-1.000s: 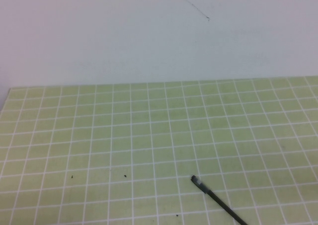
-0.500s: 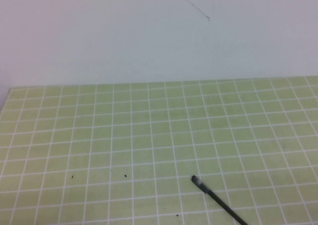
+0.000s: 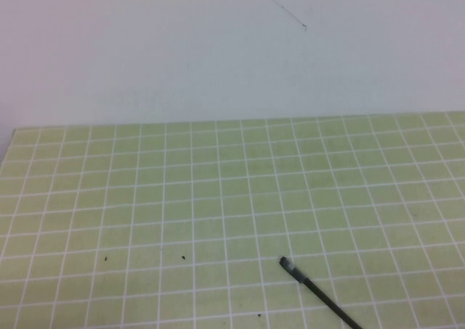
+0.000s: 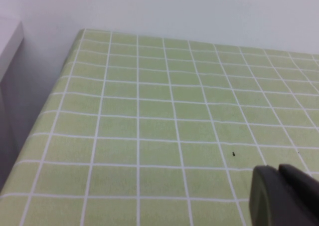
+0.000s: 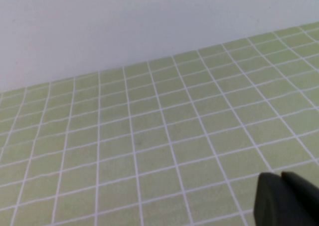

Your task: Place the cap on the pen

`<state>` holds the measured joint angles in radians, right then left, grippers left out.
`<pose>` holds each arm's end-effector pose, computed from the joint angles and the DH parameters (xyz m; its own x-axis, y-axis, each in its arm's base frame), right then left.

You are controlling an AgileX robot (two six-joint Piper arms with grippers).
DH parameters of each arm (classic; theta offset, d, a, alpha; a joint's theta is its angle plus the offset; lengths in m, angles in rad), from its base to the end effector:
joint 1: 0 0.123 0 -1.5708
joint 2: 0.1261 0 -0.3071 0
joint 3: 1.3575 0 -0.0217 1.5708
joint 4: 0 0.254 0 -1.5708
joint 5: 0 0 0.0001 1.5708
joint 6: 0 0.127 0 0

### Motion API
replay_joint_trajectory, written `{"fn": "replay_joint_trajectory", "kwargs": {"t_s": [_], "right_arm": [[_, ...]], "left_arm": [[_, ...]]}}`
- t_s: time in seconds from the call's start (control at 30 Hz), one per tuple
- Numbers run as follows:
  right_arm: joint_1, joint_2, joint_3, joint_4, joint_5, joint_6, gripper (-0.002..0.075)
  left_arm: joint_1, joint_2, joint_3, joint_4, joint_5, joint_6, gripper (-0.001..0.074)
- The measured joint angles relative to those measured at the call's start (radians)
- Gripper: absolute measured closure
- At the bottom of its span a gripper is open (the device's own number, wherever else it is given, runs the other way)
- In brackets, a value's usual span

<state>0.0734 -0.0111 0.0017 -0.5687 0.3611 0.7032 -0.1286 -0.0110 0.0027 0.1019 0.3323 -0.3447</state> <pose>0.0691 -0.0192 0.1781 -0.1880 0.1472 -0.9711 0.1463 0.9819 0.1205 0.0691 -0.0047 0.1744 -0.2477 -0.2157 -0.9445 0.0364 0.9721 -0.2315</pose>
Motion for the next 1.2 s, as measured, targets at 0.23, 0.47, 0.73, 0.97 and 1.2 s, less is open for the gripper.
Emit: {"fn": "replay_joint_trajectory", "kwargs": {"t_s": [0.23,0.47,0.73,0.97,1.2], "right_arm": [[0.000,0.000,0.000,0.055,0.015,-0.177,0.0727],[0.000,0.000,0.000,0.461,-0.013,-0.703,0.0727],[-0.002,0.000,0.000,0.466,-0.013,-0.703,0.0727],[-0.002,0.000,0.000,0.462,-0.015,-0.703,0.0727],[-0.002,0.000,0.000,0.462,-0.015,-0.696,0.0727]], "left_arm": [[0.000,0.000,0.000,0.000,0.000,0.000,0.0735],[0.000,0.000,0.000,0.000,0.000,0.000,0.0735],[0.000,0.000,0.000,0.000,0.000,0.000,0.0735],[0.000,0.000,0.000,0.000,0.000,0.000,0.0735],[0.000,0.000,0.000,0.000,0.000,0.000,0.0735]]}}
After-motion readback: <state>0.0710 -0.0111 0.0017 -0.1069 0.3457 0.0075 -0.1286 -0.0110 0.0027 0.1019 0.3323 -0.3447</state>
